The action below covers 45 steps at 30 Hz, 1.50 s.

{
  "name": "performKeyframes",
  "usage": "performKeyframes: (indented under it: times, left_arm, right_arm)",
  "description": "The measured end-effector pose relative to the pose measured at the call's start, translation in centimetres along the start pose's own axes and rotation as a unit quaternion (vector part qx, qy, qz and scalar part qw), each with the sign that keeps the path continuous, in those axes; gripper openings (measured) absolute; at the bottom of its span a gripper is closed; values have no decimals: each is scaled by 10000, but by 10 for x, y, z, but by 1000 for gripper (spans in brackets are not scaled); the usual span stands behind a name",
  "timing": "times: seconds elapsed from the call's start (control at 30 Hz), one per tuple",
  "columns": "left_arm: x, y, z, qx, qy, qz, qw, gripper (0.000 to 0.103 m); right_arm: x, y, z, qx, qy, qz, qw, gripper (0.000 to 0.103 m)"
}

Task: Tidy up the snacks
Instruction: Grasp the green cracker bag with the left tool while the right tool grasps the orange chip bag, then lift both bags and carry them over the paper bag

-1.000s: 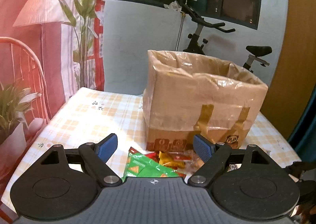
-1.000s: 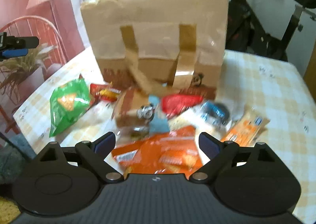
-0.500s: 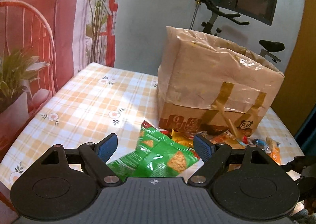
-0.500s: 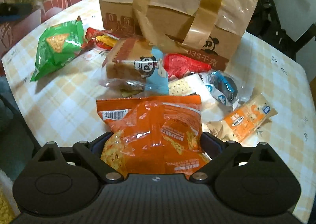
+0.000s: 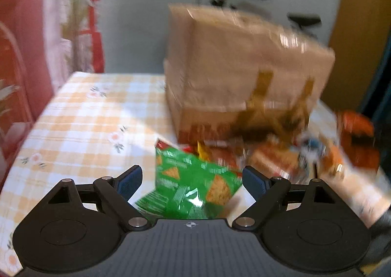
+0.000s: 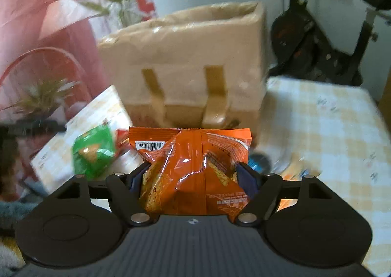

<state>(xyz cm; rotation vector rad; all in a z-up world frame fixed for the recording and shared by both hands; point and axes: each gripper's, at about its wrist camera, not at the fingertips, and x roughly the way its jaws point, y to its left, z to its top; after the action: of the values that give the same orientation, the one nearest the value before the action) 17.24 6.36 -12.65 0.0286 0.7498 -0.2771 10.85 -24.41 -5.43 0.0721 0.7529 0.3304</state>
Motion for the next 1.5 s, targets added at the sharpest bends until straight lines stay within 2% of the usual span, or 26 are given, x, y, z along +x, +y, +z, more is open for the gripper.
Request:
performKeyframes:
  times: [0.1,0.2,0.37,0.53,0.73,0.83,0.9,0.93,1.0,1.1,1.23,1.5]
  left_arm:
    - [19,-3,-5,323,281,138,9990,90]
    - [29,1,-8,396,451,91,9982,90]
    - [42,2,-10,372,504,58,9980,96]
    - [49,-9,-10,606,474,194,9968,99]
    - [57,-11,-12,599,593,294,9960,102]
    - [56,-11,-12,608,665,330,9954,96]
    - [52,-10,-11,527,632,329,9961,86]
    - [49,-8,-10,437,609,279,9968,85]
    - [40,-4,-9,210,486,173,9984,83]
    - [21,1,-4,-62,83,113,9999,82]
    - [-1,5,5,-517,-397,61,9979,82]
    - [-33,-8,31,-433,-1033,169,9936,82]
  right_arm:
    - [2,-4,5,120,-99,-201,9997,77]
    - [7,-11,5,297,-89,-429,9986,77]
    - [12,-22,2,554,32,-571,9968,77]
    - [15,-21,0,577,56,-588,9966,77]
    - [15,-21,-2,572,53,-567,9967,77]
    - [14,-20,-2,579,29,-570,9967,77]
    - [14,-18,-1,572,11,-574,9967,77]
    - [13,-18,-1,569,5,-579,9967,77]
    - [10,-16,0,552,-28,-586,9968,77]
    - [5,-16,3,505,-133,-608,9968,77]
    - [1,-15,6,446,-197,-647,9967,77]
    - [-10,-9,17,276,-457,-652,9964,77]
